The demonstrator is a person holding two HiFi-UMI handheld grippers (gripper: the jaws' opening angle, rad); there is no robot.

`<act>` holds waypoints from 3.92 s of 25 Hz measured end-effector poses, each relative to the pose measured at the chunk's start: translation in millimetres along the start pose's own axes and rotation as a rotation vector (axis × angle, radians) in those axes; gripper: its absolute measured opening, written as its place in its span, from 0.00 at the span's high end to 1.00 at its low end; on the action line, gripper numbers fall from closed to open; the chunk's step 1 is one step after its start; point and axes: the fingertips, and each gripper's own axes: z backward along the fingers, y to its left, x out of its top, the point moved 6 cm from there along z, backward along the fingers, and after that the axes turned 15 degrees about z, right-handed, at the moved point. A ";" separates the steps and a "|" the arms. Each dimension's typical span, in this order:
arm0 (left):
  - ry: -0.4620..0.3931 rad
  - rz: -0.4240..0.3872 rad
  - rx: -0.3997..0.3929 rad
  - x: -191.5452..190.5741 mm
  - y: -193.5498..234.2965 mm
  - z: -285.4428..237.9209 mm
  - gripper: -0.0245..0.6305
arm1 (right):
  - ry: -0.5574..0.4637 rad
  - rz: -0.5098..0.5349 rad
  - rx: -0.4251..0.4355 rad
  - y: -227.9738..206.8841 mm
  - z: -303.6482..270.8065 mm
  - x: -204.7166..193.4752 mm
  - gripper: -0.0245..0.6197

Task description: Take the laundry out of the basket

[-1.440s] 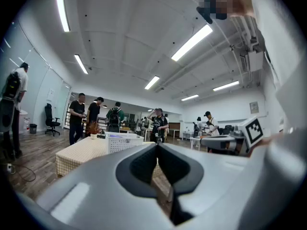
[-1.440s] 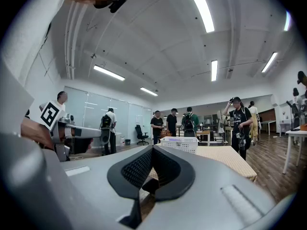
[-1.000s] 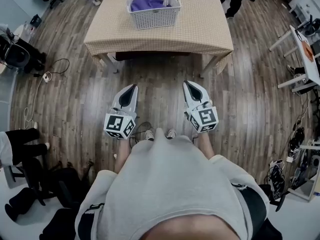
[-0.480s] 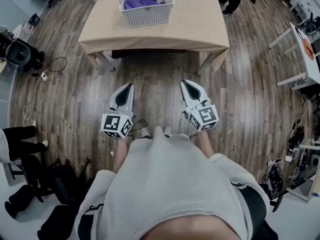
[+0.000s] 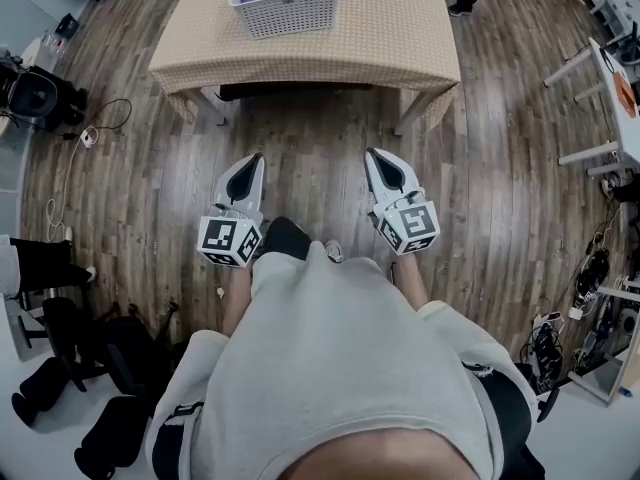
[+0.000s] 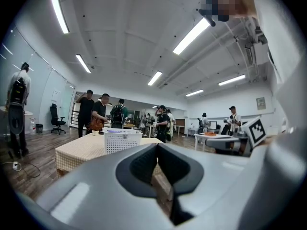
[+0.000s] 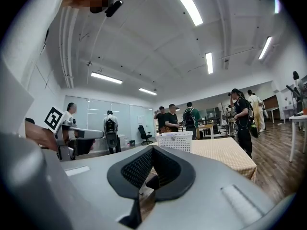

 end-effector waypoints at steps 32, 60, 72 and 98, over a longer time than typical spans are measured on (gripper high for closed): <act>-0.046 0.052 -0.112 116.9 246.6 -255.3 0.95 | 0.037 0.076 -0.037 -78.9 -346.9 28.9 0.96; -0.100 -0.026 -0.058 207.7 291.4 -471.6 0.95 | -0.101 0.025 0.054 -259.3 -531.7 46.2 0.96; -0.105 -0.049 0.018 219.6 308.5 -534.1 0.95 | -0.139 -0.001 0.104 -319.3 -598.5 43.0 0.96; -0.058 -0.006 -0.058 230.3 409.4 -595.4 0.95 | 0.467 0.731 0.387 -241.5 -709.8 -50.5 0.96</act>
